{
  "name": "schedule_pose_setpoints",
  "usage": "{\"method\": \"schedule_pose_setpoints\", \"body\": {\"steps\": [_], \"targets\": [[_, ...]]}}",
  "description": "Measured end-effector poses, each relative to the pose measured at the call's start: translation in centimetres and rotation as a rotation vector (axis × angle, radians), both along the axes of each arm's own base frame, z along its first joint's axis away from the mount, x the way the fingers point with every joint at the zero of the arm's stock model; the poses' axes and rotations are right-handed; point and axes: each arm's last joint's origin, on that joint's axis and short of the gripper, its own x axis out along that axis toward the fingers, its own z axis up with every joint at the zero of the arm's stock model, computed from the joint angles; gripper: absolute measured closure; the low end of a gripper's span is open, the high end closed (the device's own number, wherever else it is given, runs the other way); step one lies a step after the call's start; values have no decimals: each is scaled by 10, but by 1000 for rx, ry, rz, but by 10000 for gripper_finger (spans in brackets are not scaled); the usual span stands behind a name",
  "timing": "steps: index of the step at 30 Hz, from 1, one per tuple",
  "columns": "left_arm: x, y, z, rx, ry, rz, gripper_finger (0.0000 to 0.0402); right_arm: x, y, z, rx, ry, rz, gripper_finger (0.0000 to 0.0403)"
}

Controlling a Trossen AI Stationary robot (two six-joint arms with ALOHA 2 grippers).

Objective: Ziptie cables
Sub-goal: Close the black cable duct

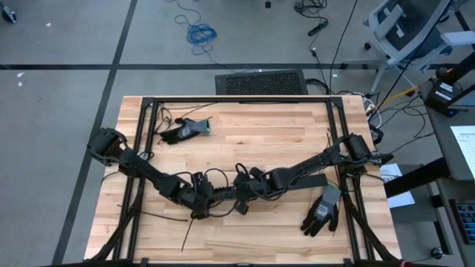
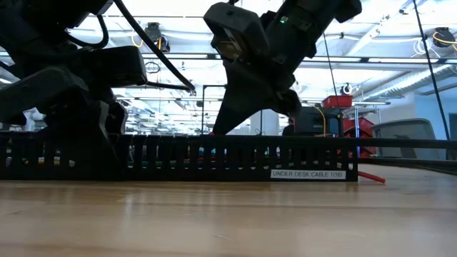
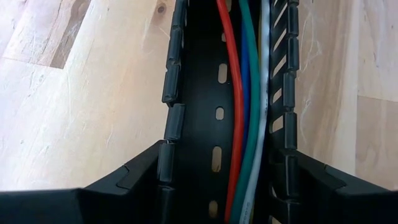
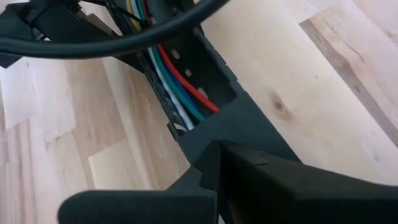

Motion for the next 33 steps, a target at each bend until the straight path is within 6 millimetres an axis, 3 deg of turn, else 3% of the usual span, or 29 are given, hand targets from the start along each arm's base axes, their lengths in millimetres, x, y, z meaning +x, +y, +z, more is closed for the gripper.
{"method": "schedule_pose_setpoints", "body": {"steps": [10, 16, 19, 23, 28, 33], "targets": [[1, 0, 0, -3, -7, 13, 152, 2, -2, 6, -3, -41, 40, 403], [1, 1, 0, 4, -14, 31, 152, -7, -3, 37, -28, -96, 95, 403], [1, 1, 0, 5, -13, 28, 152, -20, -8, 48, -102, -23, 142, 403], [0, 1, 0, 7, -8, 25, 152, -54, -19, 63, -217, 194, 158, 403], [-1, 1, 0, 13, 4, 19, 152, -127, -35, 69, -352, 594, 16, 403], [-2, 2, -1, 23, 27, 18, 152, -207, -48, 61, -203, 716, -205, 403]]}}
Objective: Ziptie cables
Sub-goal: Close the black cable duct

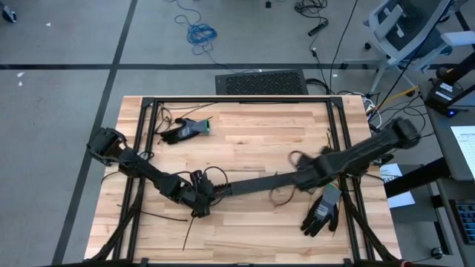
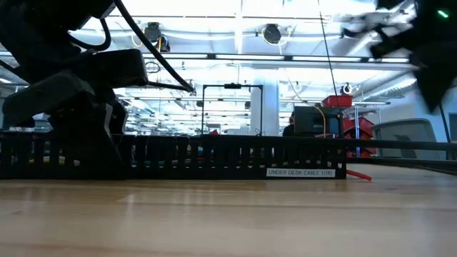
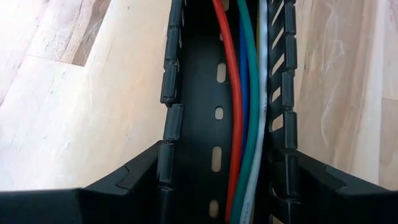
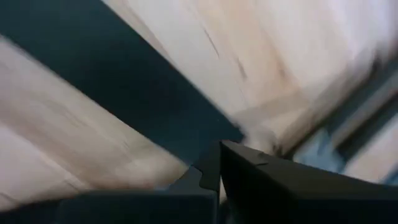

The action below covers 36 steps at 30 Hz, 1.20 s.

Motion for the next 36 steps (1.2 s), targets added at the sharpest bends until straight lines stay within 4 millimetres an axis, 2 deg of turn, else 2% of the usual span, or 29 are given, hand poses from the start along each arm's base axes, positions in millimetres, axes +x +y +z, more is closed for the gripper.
{"method": "schedule_pose_setpoints", "body": {"steps": [3, 6, 10, 14, 25, 36], "targets": [[0, 0, 0, -4, 3, -2, 152, -40, -9, -12, 50, 1, -209, 403], [0, 0, 0, -5, 4, -3, 152, -59, -14, -17, 68, -50, -322, 403], [0, 0, 0, -13, 9, -8, 152, -59, -18, -12, 7, -121, -436, 403], [-1, -2, -1, -31, 22, -22, 152, -51, -26, -17, -55, -122, -717, 403], [-18, -19, -4, -39, 93, -41, 152, -35, -16, -37, -88, -9, -823, 403], [-23, -23, -5, -18, 95, -49, 152, -27, -5, -45, 23, -79, -916, 403]]}}
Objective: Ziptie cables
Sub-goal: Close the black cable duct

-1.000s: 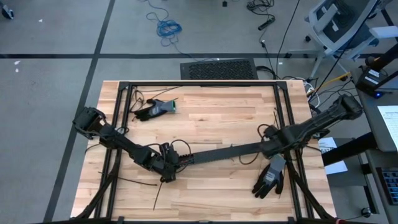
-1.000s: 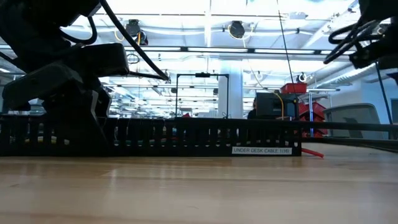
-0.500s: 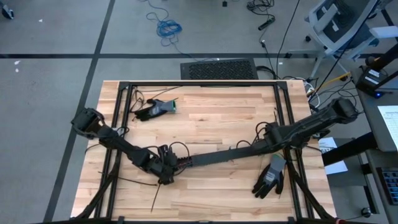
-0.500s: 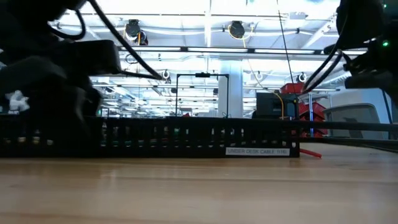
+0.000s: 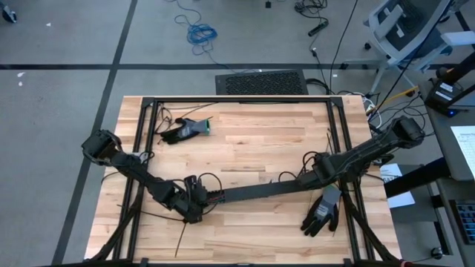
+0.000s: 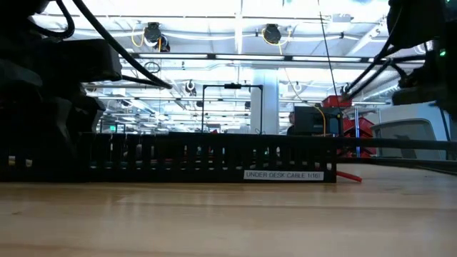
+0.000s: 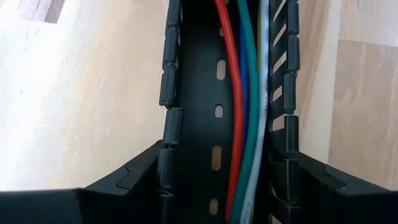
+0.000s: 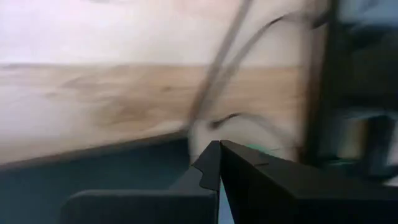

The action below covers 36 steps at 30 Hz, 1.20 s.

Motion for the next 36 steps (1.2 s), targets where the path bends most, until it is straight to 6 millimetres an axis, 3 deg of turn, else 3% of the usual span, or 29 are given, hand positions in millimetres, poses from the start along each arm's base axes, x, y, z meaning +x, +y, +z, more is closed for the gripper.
{"method": "schedule_pose_setpoints", "body": {"steps": [4, 7, 26, 36], "targets": [[0, 0, 0, 0, -7, 11, 152, 1, 8, -20, 17, -83, -52, 403], [0, 0, 0, 2, -14, 12, 152, -1, 13, -23, -15, -98, -95, 403], [-1, 0, -1, 8, -3, 14, 152, 6, 18, 1, -19, -180, -79, 403], [2, 0, 1, -3, -35, 23, 152, -9, 23, 7, 37, -43, 14, 403]]}}
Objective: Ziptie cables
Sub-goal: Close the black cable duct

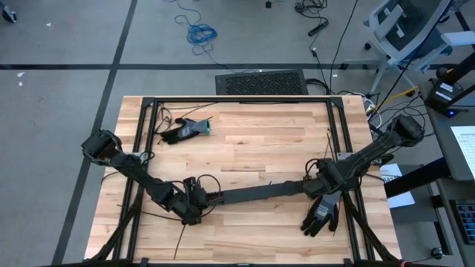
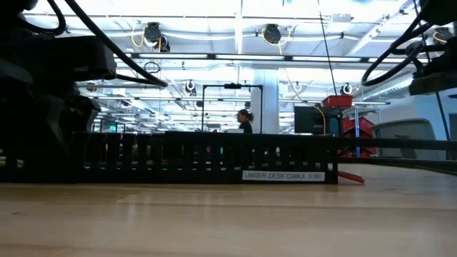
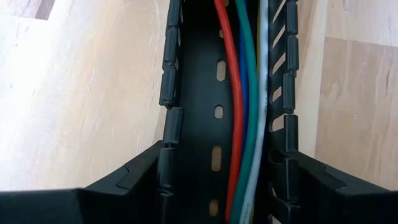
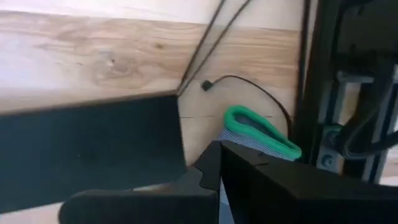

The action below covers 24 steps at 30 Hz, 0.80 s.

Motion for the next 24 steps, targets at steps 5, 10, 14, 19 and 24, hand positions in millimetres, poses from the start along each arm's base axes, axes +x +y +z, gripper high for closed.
{"method": "schedule_pose_setpoints", "body": {"steps": [5, 10, 14, 19, 24], "targets": [[0, 0, 0, 0, 0, 0, 152, 1, 7, 18, -98, -62, -22, 403], [0, 0, 0, -4, -1, 4, 152, 12, 10, 37, -199, -212, 42, 403], [2, 3, 0, -52, 6, 45, 152, 14, 11, 39, -193, -225, 90, 403], [6, 3, 2, -129, 55, -5, 128, 14, 12, 39, -188, -222, 121, 394], [11, 1, 10, -151, 99, -44, 93, 15, 12, 39, -182, -222, 157, 364]]}}
